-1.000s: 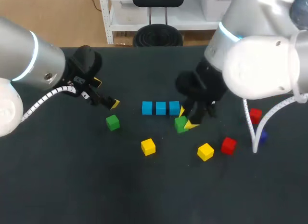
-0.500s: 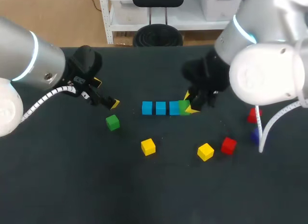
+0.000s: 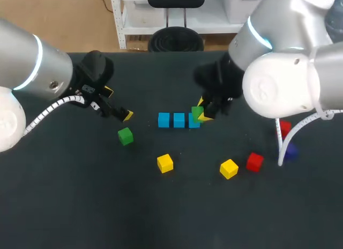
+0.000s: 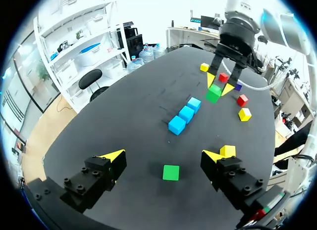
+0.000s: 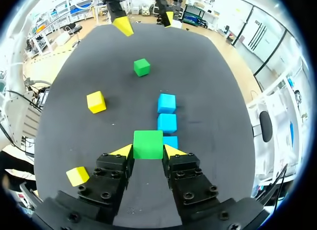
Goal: Place the blue cubes, place green cubes on the blue cubes, place the yellow cubes on the green cubes, then place the red cubes on the yellow cubes, and place purple cube on the red cubes.
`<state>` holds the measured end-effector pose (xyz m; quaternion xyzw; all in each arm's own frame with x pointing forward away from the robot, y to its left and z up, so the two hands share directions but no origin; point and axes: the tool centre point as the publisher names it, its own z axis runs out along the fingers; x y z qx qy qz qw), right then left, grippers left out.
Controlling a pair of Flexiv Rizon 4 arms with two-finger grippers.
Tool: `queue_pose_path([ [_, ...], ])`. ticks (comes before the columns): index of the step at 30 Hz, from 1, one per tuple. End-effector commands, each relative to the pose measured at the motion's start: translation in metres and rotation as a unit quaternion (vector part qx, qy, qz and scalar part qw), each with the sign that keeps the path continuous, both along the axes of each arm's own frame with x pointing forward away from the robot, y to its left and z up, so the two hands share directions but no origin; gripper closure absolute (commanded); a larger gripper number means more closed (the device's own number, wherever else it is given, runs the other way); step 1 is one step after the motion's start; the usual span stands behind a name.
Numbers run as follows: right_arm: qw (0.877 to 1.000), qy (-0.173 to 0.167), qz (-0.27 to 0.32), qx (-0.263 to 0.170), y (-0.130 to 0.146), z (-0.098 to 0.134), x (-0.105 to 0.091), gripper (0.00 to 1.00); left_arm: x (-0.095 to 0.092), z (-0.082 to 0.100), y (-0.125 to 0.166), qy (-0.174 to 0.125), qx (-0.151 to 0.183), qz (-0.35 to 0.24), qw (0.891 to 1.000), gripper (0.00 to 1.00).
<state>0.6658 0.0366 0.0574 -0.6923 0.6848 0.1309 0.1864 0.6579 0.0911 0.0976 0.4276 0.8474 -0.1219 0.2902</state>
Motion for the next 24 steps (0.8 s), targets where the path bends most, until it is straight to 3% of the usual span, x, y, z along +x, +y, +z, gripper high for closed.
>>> queue_pose_path([
  [1,1.000,0.003,0.001,0.003,0.004,-0.005,0.014,1.00,-0.001,0.000,-0.001,0.000,0.002,0.003,1.000,0.00],
  [24,1.000,0.014,0.009,0.011,0.021,-0.030,0.032,1.00,-0.001,0.000,-0.001,0.000,0.002,0.003,1.000,0.00],
])
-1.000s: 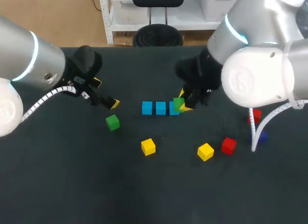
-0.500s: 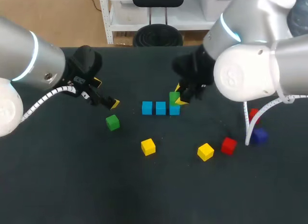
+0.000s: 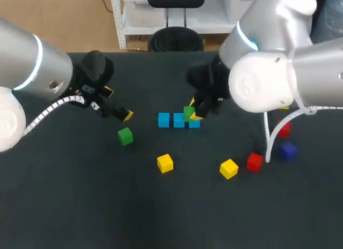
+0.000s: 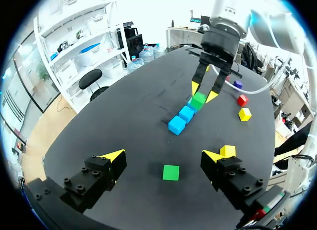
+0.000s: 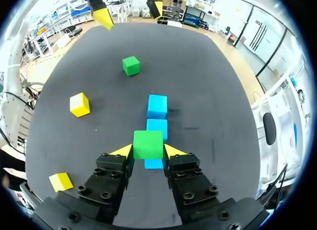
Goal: Place the blue cubes, place green cubes on the blue cubes, place the yellow cubes on the green cubes, then place the red cubes on the yellow cubes, and place purple cube on the red cubes.
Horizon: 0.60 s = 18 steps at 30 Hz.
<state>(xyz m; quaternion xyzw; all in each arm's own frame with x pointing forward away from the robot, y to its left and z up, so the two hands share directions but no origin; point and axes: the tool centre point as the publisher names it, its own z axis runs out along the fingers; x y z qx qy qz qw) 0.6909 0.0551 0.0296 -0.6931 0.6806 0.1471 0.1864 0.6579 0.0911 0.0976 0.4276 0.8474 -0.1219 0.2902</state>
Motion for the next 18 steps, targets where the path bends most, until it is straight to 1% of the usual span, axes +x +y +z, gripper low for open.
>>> queue_pose_path([
  [1,1.000,0.004,0.003,0.000,0.0021,-0.0020,0.0074,1.00,-0.0008,0.0005,-0.0009,0.000,0.002,0.003,1.000,0.00],
  [8,1.000,0.003,-0.002,0.000,0.0001,-0.0003,0.0097,1.00,-0.0008,0.0005,-0.0009,0.000,0.002,0.003,1.000,0.00],
  [18,1.000,0.008,-0.007,0.000,-0.0036,-0.0040,0.0108,1.00,-0.0008,0.0005,-0.0009,0.000,0.002,0.003,1.000,0.00],
])
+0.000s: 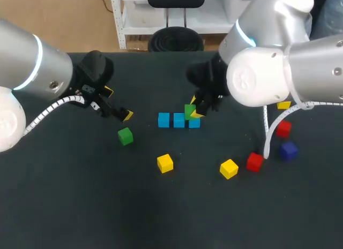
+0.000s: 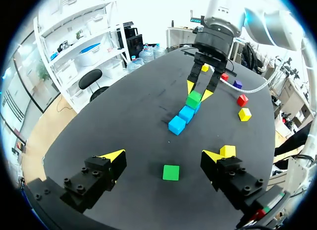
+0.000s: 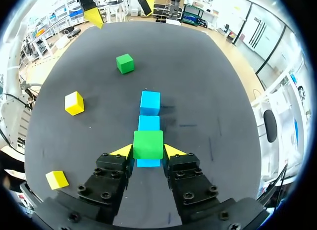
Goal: Place the blue cubes, place green cubes on the blue cubes, place the yellow cubes on the green cubes, then place the red cubes on the yellow cubes, and place purple cube on the red cubes.
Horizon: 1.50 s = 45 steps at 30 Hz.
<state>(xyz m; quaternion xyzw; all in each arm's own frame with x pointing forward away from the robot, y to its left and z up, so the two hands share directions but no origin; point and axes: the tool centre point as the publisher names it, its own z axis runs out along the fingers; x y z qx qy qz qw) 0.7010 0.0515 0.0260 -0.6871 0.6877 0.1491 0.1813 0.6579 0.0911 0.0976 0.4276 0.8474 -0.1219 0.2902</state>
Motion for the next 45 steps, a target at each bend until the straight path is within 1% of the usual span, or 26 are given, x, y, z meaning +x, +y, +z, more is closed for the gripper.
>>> queue_pose_path([
  [1,1.000,0.001,0.001,0.002,-0.0001,-0.0006,0.0009,1.00,-0.0008,0.0005,-0.0009,0.000,0.002,0.003,1.000,0.00],
  [41,1.000,0.007,0.008,0.004,0.0064,-0.0046,0.0048,1.00,-0.0008,0.0005,-0.0009,0.000,0.002,0.003,1.000,0.00],
  [43,1.000,0.008,0.007,0.003,0.0063,-0.0046,0.0051,0.78,-0.0008,0.0005,-0.0009,0.000,0.002,0.003,1.000,0.00],
  [44,1.000,0.008,0.007,0.003,0.0063,-0.0045,0.0051,0.62,-0.0008,0.0005,-0.0009,0.000,0.002,0.003,1.000,0.00],
  [45,1.000,0.008,0.007,0.003,0.0063,-0.0043,0.0052,0.57,-0.0008,0.0005,-0.0009,0.000,0.002,0.003,1.000,0.00],
])
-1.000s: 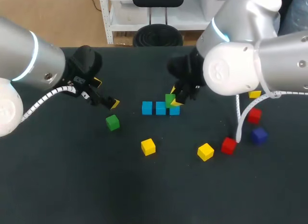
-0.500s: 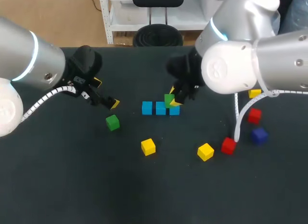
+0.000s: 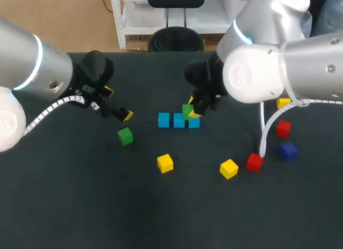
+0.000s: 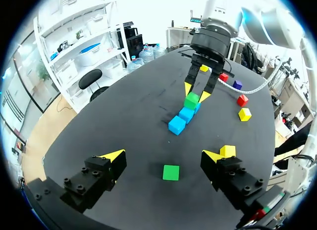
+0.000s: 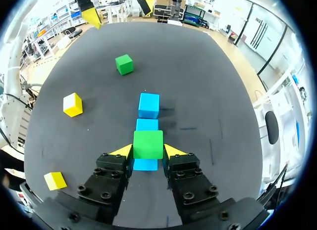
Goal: Place the blue cubes, place green cubes on the blue cubes, place the yellow cubes on the green cubes, then place the red cubes on the yellow cubes, and place purple cube on the red cubes.
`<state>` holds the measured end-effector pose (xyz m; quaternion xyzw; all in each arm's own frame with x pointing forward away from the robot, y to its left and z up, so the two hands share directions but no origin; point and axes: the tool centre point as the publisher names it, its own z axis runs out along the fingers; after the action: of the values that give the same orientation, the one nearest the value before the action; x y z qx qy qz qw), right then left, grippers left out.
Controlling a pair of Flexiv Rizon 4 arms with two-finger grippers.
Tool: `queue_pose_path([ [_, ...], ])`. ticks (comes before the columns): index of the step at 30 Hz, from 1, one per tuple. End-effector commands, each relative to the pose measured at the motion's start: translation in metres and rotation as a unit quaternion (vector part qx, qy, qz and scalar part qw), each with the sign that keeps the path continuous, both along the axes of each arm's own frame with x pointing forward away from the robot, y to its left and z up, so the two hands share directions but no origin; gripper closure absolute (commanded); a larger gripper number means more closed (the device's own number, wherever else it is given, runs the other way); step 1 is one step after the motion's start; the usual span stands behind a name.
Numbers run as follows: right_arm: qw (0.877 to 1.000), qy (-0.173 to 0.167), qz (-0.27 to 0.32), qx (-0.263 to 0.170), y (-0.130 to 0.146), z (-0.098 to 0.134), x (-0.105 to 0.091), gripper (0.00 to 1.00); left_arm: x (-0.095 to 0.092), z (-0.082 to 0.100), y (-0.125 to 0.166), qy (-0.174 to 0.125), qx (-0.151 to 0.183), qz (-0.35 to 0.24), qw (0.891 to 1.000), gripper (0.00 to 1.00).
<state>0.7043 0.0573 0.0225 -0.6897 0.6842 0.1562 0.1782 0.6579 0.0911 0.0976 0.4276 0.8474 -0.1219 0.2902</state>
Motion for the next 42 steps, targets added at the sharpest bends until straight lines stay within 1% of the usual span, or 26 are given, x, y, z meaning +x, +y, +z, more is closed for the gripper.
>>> queue_pose_path([
  [1,1.000,0.002,0.001,0.000,0.000,0.000,0.002,0.56,-0.001,0.000,-0.001,0.000,0.002,0.003,1.000,0.00],
  [5,1.000,0.000,0.000,0.000,0.000,0.001,0.002,0.52,-0.001,0.000,-0.001,0.000,0.002,0.003,1.000,0.00],
  [7,1.000,0.000,-0.001,0.000,0.000,0.002,0.002,0.51,-0.001,0.000,-0.001,0.000,0.002,0.003,1.000,0.00],
  [10,1.000,-0.001,-0.003,0.000,-0.001,0.003,0.002,0.35,-0.001,0.000,-0.001,0.000,0.002,0.003,1.000,0.00],
  [12,1.000,-0.001,-0.003,0.000,-0.002,0.005,0.002,0.20,-0.001,0.000,-0.001,0.000,0.002,0.003,1.000,0.00],
  [13,1.000,-0.002,-0.003,0.000,-0.002,0.006,0.001,0.17,-0.001,0.000,-0.001,0.000,0.002,0.003,1.000,0.00],
  [16,1.000,-0.005,-0.005,0.002,-0.004,0.013,0.001,0.00,-0.001,0.000,-0.001,0.000,0.002,0.003,1.000,0.00],
  [20,1.000,-0.015,-0.010,0.005,-0.009,0.025,0.000,0.00,-0.001,0.000,-0.001,0.000,0.002,0.003,1.000,0.00],
  [25,0.999,-0.030,-0.017,0.011,-0.019,0.047,-0.006,0.00,-0.001,0.000,-0.001,0.000,0.002,0.003,1.000,0.00],
  [29,0.999,-0.034,-0.013,0.020,-0.027,0.063,-0.019,0.00,-0.001,0.000,-0.001,0.000,0.002,0.003,1.000,0.00],
  [33,0.999,-0.034,0.010,0.020,-0.033,0.072,-0.035,0.00,-0.001,0.000,-0.001,0.000,0.002,0.003,1.000,0.00],
  [34,0.999,-0.034,0.013,0.017,-0.034,0.073,-0.038,0.24,-0.001,0.000,-0.001,0.000,0.002,0.003,1.000,0.00],
  [35,0.999,-0.033,0.014,0.017,-0.036,0.074,-0.040,0.53,-0.001,0.000,-0.001,0.000,0.002,0.003,1.000,0.00],
  [36,0.999,-0.031,0.017,0.016,-0.038,0.076,-0.043,0.55,-0.001,0.000,-0.001,0.000,0.002,0.003,1.000,0.00],
  [37,0.999,-0.031,0.019,0.015,-0.040,0.077,-0.046,0.60,-0.001,0.000,-0.001,0.000,0.002,0.003,1.000,0.00],
  [38,0.999,-0.031,0.019,0.015,-0.043,0.078,-0.048,0.74,-0.001,0.000,-0.001,0.000,0.002,0.003,1.000,0.00],
  [39,0.999,-0.029,0.021,0.016,-0.045,0.079,-0.050,0.80,-0.001,0.000,-0.001,0.000,0.002,0.003,1.000,0.00],
  [40,0.999,-0.028,0.023,0.017,-0.048,0.080,-0.053,0.76,-0.001,0.000,-0.001,0.000,0.002,0.003,1.000,0.00],
  [41,0.999,-0.027,0.025,0.017,-0.050,0.081,-0.055,0.76,-0.001,0.000,-0.001,0.000,0.002,0.003,1.000,0.00],
  [42,0.999,-0.025,0.030,0.017,-0.051,0.081,-0.058,0.81,-0.001,0.000,-0.001,0.000,0.002,0.003,1.000,0.00],
])
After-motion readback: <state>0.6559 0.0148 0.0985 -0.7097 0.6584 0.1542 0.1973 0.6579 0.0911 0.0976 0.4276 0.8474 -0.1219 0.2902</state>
